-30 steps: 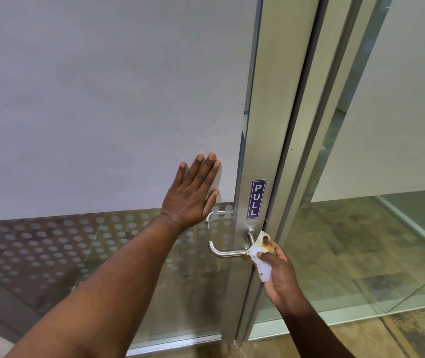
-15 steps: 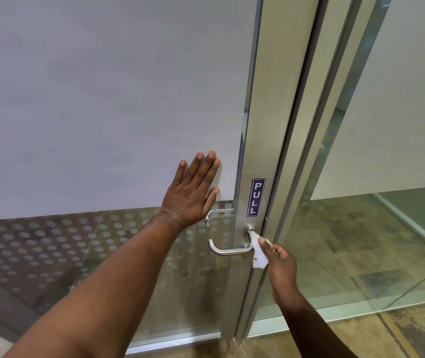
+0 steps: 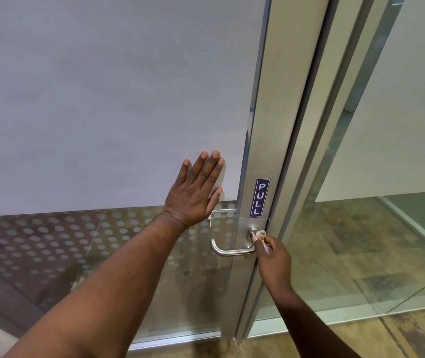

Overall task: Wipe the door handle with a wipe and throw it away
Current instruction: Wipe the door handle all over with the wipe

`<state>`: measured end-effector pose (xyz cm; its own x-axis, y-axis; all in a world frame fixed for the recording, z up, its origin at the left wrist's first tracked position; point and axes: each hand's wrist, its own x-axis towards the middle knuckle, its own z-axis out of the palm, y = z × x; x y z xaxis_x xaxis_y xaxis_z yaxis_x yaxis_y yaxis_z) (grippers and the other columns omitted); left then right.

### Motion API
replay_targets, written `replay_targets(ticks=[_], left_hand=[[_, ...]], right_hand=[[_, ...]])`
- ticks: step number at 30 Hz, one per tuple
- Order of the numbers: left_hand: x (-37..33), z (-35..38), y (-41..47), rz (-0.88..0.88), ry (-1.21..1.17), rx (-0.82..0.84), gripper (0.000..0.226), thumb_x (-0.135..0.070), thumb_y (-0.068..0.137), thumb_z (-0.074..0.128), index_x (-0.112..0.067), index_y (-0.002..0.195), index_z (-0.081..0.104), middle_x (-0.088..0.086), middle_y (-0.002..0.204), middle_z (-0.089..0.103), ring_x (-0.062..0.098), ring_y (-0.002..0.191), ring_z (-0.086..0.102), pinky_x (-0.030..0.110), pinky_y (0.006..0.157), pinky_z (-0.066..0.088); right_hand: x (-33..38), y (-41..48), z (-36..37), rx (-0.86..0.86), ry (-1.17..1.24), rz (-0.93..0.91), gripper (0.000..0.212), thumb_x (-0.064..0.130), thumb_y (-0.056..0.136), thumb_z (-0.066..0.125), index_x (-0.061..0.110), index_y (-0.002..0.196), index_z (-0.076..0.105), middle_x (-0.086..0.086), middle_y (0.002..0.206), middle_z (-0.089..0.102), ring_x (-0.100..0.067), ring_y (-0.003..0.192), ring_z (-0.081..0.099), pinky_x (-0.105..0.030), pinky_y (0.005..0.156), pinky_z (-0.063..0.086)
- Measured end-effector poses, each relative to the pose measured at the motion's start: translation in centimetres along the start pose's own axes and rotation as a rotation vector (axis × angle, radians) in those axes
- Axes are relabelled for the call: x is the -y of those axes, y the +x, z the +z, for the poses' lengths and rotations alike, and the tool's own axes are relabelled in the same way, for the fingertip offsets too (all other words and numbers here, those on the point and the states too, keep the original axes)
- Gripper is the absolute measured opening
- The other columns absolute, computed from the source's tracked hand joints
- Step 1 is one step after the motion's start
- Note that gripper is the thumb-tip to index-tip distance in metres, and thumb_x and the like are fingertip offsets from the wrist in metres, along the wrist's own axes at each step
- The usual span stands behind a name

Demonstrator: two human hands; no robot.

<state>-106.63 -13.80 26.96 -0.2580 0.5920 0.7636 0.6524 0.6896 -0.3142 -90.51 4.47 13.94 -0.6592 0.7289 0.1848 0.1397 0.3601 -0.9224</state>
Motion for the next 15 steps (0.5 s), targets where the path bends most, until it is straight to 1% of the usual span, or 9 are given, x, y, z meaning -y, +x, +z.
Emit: replay_targets(ticks=[3,5,7,8,10,13,15], left_hand=[[0.0,0.0,0.0,0.001,-0.007,0.007,0.071,-0.045,0.105,0.029,-0.013,0.161,0.001,0.003,0.168,-0.017,0.022,0.156,-0.016,0.045,0.125,-0.005],[0.0,-0.1,0.0,0.001,-0.006,0.006,0.071,-0.045,0.105,0.03,-0.013,0.161,0.001,0.003,0.168,-0.017,0.022,0.156,-0.016,0.046,0.125,-0.005],[0.0,-0.1,0.0,0.002,0.001,0.006,0.071,-0.045,0.105,0.03,-0.013,0.161,0.002,0.004,0.168,-0.017,0.022,0.156,-0.016,0.045,0.125,-0.006],[0.0,-0.1,0.0,0.001,0.002,0.008,0.071,-0.045,0.105,0.031,-0.013,0.161,0.002,0.004,0.168,-0.018,0.022,0.156,-0.016,0.045,0.125,-0.007],[0.0,-0.1,0.0,-0.001,0.004,0.009,0.072,-0.045,0.104,0.032,-0.013,0.161,0.002,0.004,0.168,-0.018,0.022,0.156,-0.016,0.045,0.125,-0.007],[-0.1,-0.2,0.0,0.0,0.015,0.004,0.072,-0.045,0.104,0.032,-0.013,0.161,0.001,0.004,0.168,-0.018,0.022,0.156,-0.016,0.045,0.126,-0.009],[-0.1,-0.2,-0.1,-0.002,0.012,-0.001,0.072,-0.044,0.104,0.033,-0.013,0.161,0.001,0.003,0.168,-0.018,0.022,0.156,-0.016,0.045,0.126,-0.009]], right_hand=[[-0.3,-0.8,0.6,-0.001,-0.151,-0.173,0.025,0.03,0.096,0.063,0.019,0.116,0.073,0.005,0.11,0.068,-0.012,0.101,0.062,-0.029,0.088,0.049],[-0.4,-0.9,0.8,0.003,-0.283,-0.266,0.028,0.026,0.094,0.064,0.018,0.12,0.072,0.005,0.118,0.067,-0.014,0.109,0.059,-0.034,0.094,0.049],[-0.4,-0.6,0.8,-0.002,-0.442,-0.331,0.026,0.024,0.092,0.066,0.017,0.116,0.073,0.003,0.117,0.067,-0.02,0.108,0.059,-0.039,0.091,0.05],[-0.5,-0.4,0.8,-0.023,-0.465,-0.322,0.023,0.024,0.092,0.066,0.017,0.112,0.074,0.002,0.113,0.067,-0.021,0.104,0.06,-0.039,0.088,0.049],[-0.4,0.0,0.8,-0.065,-0.363,-0.197,0.017,0.025,0.094,0.062,0.016,0.101,0.075,0.001,0.101,0.067,-0.023,0.093,0.062,-0.034,0.078,0.047],[-0.6,0.8,1.1,-0.074,-0.1,0.085,0.021,0.028,0.095,0.06,0.015,0.087,0.075,-0.002,0.084,0.066,-0.026,0.079,0.063,-0.03,0.068,0.042],[-0.8,1.4,1.4,-0.044,0.08,0.264,0.026,0.024,0.093,0.063,0.014,0.07,0.071,-0.005,0.065,0.064,-0.025,0.063,0.058,-0.03,0.059,0.039]])
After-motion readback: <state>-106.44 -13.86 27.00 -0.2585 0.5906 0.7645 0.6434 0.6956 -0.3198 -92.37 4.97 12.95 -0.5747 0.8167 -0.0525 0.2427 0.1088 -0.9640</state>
